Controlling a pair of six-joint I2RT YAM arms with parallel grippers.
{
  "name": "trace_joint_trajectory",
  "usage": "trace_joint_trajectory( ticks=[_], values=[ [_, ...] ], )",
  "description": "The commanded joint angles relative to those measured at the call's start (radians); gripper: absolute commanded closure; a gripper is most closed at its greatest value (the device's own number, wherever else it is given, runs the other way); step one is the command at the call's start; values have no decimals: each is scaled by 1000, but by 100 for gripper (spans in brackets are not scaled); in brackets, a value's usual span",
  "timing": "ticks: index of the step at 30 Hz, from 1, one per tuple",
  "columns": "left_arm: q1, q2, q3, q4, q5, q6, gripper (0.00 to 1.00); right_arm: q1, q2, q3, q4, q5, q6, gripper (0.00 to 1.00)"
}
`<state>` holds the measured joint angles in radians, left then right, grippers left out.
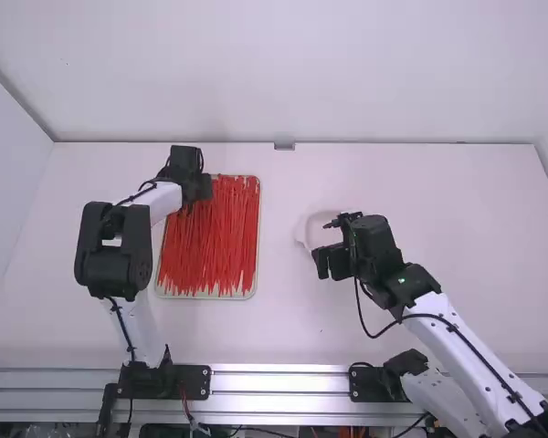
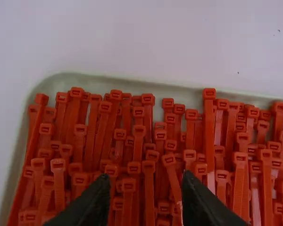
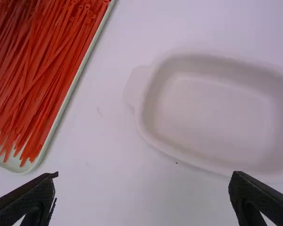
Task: Fasten the cable tie
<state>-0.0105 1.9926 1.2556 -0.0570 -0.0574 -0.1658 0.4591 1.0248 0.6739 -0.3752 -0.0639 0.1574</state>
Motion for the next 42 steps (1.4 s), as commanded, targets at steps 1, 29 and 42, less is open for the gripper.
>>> trace_joint_trajectory(
  ticks=[1,29,42],
  values=[
    [10,13,-3,-1,-2,-3,60,6,0,34,5,5,3,2],
    [11,13,174,-231,23,-2,37,6,0,34,9,5,3,2],
    [11,29,273,-323,48,3,16,6,2,34,31,5,3,2]
  ],
)
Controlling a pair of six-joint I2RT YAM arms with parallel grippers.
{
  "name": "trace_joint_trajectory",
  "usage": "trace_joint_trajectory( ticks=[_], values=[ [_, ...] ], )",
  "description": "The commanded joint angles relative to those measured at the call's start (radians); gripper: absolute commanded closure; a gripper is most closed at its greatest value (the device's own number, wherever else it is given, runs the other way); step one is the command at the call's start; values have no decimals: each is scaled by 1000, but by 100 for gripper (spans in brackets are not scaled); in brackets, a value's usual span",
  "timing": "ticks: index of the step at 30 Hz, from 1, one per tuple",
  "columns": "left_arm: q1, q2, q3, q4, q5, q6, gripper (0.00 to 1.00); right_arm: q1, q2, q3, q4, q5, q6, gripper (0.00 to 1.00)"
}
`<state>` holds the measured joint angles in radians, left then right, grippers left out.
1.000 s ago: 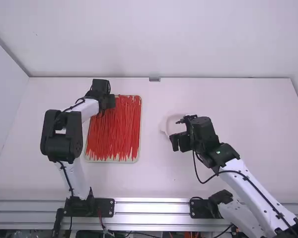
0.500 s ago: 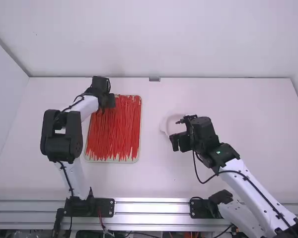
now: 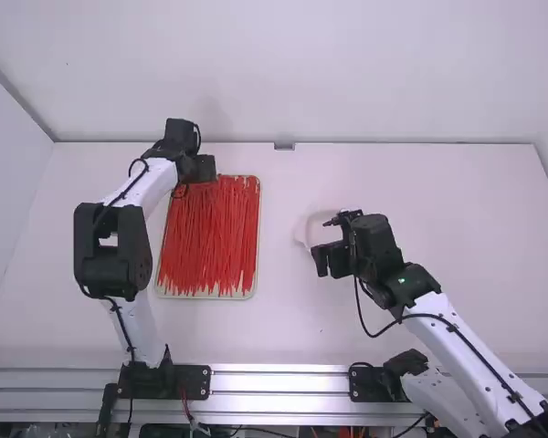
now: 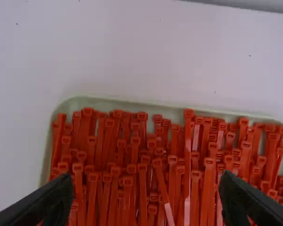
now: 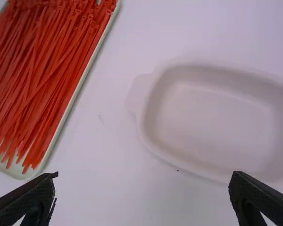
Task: Fasten the cable tie
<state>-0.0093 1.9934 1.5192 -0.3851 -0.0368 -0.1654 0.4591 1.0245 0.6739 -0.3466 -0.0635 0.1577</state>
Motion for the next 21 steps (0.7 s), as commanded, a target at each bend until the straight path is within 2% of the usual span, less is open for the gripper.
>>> trace_joint_trajectory(
  ticks=[1,11,14,17,21],
  values=[
    [10,36,9,10,39,5,14,6,3,34,2,5,3,2],
    [10,87,-3,28,44,-3,15,6,2,34,-18,5,3,2],
    [10,87,-11,28,44,-2,23,6,2,34,-21,5,3,2],
    [10,87,-37,48,44,-3,43,6,2,34,-17,5,3,2],
    [10,87,-71,82,43,-2,51,6,2,34,-20,5,3,2]
  ],
)
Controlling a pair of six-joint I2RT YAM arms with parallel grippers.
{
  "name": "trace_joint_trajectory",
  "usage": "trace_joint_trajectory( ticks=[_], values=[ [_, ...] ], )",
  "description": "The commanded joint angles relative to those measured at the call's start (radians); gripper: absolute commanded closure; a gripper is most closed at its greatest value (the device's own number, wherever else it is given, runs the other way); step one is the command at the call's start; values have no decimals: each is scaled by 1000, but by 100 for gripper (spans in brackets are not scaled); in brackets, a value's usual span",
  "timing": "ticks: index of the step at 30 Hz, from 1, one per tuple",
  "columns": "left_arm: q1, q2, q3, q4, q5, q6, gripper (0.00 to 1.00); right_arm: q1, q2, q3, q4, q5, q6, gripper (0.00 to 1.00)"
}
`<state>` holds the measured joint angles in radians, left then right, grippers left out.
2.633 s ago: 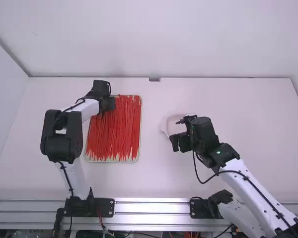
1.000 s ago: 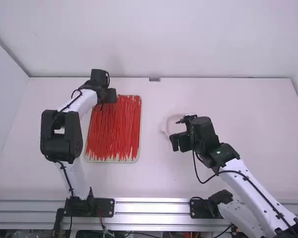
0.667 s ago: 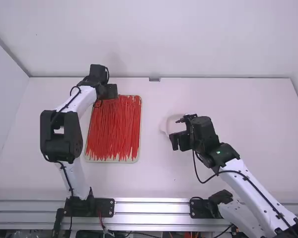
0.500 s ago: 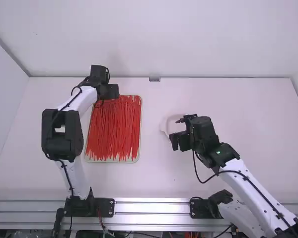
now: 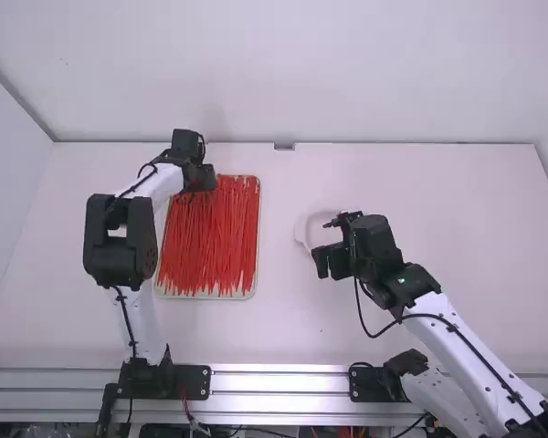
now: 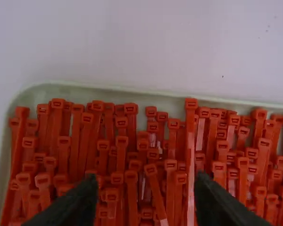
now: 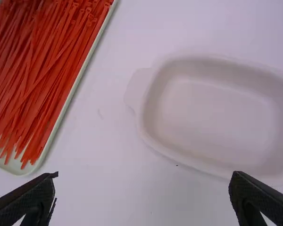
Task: Fasten the cable tie
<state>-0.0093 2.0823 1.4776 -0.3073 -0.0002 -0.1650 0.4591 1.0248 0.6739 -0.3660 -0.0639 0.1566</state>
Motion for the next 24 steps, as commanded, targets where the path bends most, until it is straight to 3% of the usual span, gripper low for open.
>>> trace_joint_trajectory(
  ticks=[1,10,24],
  values=[
    [10,-2,-37,13,6,-3,51,6,2,34,-1,5,4,2],
    [10,-2,-85,62,4,-3,64,6,2,34,-3,6,4,2],
    [10,-2,-113,103,-45,-3,63,6,2,34,-1,6,4,2]
  ],
)
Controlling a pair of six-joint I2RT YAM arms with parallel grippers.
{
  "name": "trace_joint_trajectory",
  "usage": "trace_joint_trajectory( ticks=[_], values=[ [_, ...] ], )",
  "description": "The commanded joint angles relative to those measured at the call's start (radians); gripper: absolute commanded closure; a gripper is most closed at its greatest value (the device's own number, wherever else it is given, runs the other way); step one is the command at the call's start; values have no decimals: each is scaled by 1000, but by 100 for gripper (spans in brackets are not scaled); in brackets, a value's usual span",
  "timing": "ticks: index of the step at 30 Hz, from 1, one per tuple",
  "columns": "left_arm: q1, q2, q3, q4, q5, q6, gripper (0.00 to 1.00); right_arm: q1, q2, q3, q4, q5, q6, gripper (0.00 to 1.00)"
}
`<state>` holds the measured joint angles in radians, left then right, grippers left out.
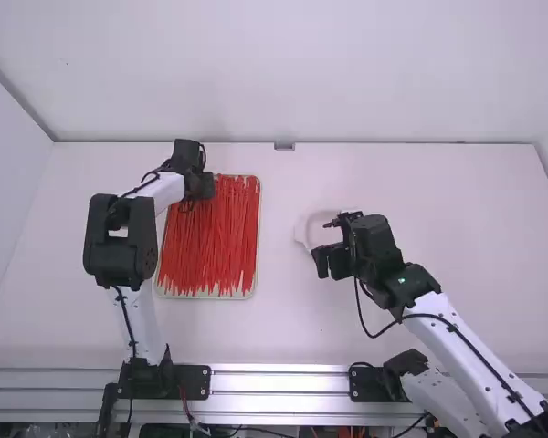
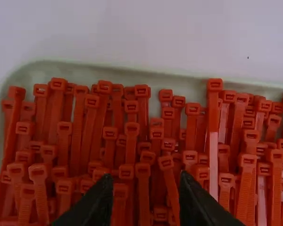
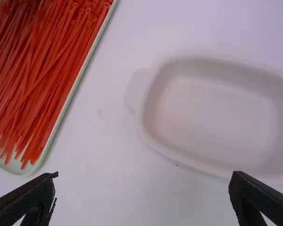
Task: Fasten the cable tie
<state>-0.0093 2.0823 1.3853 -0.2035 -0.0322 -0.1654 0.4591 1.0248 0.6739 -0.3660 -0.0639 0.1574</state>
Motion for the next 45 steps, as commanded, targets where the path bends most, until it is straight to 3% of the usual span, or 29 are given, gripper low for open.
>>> trace_joint_trajectory(
  ticks=[1,45],
  values=[
    [10,-2,-30,12,-13,-2,63,6,2,34,-1,5,3,2],
    [10,-2,-51,44,-37,5,79,6,2,34,-2,5,3,2]
  ],
)
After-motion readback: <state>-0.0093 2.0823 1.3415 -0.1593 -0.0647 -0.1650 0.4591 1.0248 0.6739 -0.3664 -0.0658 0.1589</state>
